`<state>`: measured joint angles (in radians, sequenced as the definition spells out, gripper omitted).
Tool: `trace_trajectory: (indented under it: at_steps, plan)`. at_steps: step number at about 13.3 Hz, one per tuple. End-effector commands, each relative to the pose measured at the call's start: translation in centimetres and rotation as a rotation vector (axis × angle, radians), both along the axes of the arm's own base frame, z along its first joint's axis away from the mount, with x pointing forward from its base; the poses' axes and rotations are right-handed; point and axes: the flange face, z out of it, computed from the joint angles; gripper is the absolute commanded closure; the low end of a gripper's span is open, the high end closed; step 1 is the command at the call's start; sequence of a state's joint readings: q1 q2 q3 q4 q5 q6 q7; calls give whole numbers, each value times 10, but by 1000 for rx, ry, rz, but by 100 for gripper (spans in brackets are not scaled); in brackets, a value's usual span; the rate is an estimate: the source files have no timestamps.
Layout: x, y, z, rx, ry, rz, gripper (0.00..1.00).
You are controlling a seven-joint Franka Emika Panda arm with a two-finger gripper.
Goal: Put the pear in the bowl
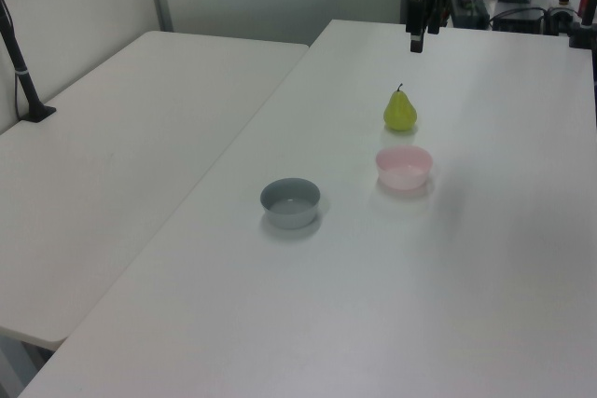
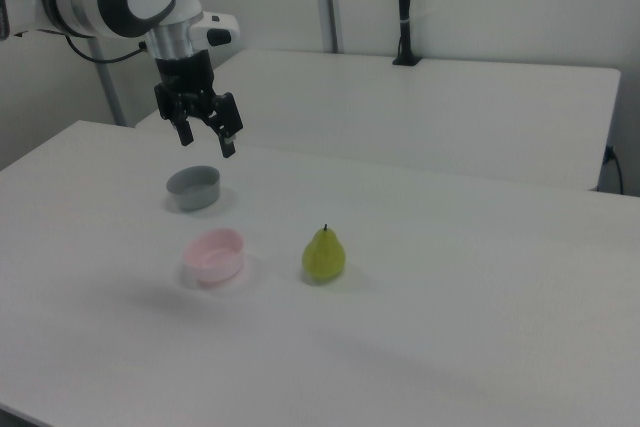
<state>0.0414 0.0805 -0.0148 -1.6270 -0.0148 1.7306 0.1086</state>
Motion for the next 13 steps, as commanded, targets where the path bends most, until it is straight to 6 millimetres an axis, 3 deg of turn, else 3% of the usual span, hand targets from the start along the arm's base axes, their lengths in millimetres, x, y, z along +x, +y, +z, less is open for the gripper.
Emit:
trace_trajectory:
  at_steps: [1, 9, 13]
  plan:
    - [-9, 0, 6, 6, 14, 22, 0]
    - [-9, -4, 4, 3, 18, 56, 0]
    - [-8, -30, 6, 1, 12, 176, 0]
